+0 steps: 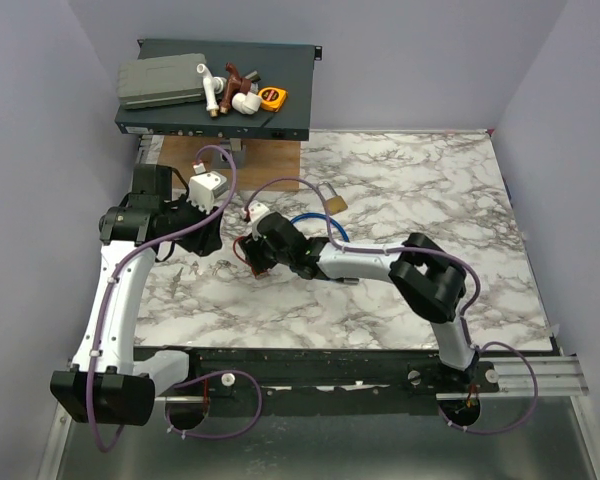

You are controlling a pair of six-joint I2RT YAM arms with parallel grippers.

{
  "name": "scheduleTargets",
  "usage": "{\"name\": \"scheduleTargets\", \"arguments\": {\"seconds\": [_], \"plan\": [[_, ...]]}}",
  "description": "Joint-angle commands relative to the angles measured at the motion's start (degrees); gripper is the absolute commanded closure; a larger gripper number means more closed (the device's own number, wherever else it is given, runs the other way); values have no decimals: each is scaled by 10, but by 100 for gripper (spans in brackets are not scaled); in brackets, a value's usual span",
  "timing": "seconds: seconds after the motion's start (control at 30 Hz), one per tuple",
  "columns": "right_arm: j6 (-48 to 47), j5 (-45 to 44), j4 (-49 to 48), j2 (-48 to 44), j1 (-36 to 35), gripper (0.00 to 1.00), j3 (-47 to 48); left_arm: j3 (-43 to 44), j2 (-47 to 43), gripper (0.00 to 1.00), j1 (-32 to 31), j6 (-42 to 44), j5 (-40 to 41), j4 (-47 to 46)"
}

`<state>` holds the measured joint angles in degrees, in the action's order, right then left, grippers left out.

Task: Unlock with the key
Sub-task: Move the lock to the center of the board.

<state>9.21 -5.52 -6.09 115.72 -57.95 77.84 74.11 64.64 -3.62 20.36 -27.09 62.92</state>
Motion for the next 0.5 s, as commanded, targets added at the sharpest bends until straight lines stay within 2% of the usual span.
{"name": "scheduleTargets", "arguments": {"seconds": [0.0, 0.3, 0.37, 0.47], "plan": [[-33, -43, 25, 44, -30, 37, 28, -22, 1, 55, 14, 26, -19, -7], [-33, -52, 31, 65, -32, 31, 12, -15, 13, 55, 19, 26, -20, -8], [-28, -67, 28, 65, -32, 34, 3, -12, 16, 55, 19, 24, -19, -8], [-24, -113, 8, 57, -32, 45, -17, -6, 20, 56, 20, 23, -12, -7]]}}
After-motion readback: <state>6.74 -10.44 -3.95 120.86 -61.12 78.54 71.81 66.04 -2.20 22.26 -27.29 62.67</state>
